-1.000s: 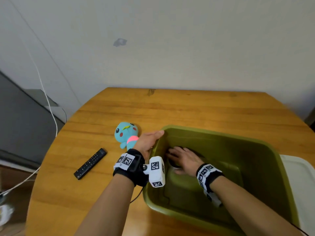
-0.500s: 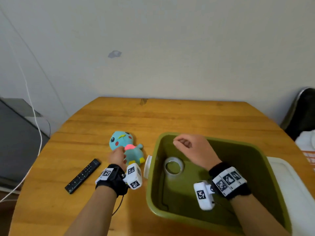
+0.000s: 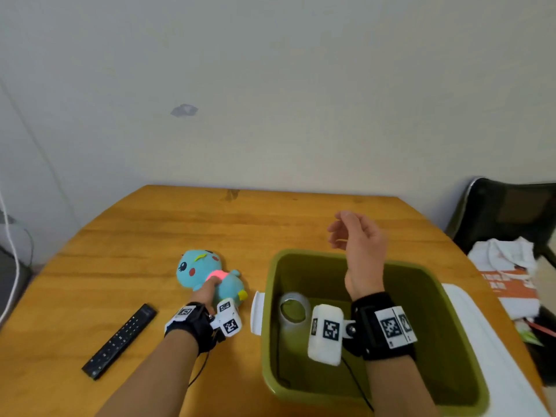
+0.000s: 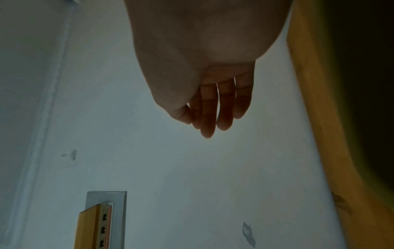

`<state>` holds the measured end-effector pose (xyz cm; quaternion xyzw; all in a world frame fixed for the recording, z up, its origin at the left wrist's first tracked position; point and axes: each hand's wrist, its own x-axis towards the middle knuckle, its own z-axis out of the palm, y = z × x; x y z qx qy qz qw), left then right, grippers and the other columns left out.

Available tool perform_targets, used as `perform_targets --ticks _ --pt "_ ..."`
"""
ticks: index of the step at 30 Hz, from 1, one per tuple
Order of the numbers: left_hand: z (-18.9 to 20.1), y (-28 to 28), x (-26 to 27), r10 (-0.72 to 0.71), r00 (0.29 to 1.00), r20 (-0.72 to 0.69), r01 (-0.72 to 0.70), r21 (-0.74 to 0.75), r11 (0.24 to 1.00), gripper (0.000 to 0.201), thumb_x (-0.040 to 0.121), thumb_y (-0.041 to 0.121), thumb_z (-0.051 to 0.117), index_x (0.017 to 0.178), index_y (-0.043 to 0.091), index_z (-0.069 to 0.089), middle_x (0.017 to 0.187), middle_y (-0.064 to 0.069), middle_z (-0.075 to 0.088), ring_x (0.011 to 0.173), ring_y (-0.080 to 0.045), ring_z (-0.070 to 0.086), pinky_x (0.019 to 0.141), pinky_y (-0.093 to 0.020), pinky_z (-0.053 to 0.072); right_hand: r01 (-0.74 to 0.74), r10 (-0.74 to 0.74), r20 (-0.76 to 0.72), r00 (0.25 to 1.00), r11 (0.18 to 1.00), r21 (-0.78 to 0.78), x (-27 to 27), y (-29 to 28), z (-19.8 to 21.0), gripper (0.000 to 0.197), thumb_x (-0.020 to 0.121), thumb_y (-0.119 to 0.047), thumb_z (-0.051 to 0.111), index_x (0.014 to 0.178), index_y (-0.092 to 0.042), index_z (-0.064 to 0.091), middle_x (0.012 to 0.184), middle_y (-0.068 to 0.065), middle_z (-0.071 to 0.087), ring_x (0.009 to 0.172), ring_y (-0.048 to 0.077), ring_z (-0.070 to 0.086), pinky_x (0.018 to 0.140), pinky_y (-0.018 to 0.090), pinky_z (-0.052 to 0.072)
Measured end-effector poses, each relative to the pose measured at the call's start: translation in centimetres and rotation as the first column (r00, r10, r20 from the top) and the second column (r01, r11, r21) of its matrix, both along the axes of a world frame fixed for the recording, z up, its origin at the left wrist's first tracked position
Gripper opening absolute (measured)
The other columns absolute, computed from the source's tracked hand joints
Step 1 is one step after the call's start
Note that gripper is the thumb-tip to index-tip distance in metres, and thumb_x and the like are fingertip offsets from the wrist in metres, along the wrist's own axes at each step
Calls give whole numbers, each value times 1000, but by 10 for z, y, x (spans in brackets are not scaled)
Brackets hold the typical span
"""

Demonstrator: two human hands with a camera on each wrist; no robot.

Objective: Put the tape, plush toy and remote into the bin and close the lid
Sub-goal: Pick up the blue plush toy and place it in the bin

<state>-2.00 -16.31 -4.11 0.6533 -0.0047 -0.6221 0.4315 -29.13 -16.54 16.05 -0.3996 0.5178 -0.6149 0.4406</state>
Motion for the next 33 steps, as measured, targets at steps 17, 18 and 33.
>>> perform_targets --ticks 17,18,33 --pt "226 53 -50 -348 800 488 598 -605 526 33 83 16 78 116 16 75 113 -4 78 101 -19 72 83 -31 60 -334 327 159 932 942 17 55 8 18 66 73 -48 82 128 -16 64 121 6 74 111 30 71 92 52 56" --pt "233 55 -55 -355 770 531 637 -604 479 32 84 16 79 116 17 75 113 -5 78 99 -18 71 82 -31 59 -346 341 162 926 938 1 51 11 24 64 72 -42 84 127 -14 65 120 8 75 109 32 71 90 52 58" --pt "157 -9 -117 -223 938 265 282 -208 937 32 102 23 50 128 7 58 129 -11 60 122 -29 54 101 -45 40 -519 536 -443 718 837 172 -85 -18 31 65 64 -8 95 115 -30 62 101 -14 77 93 4 74 70 21 59"
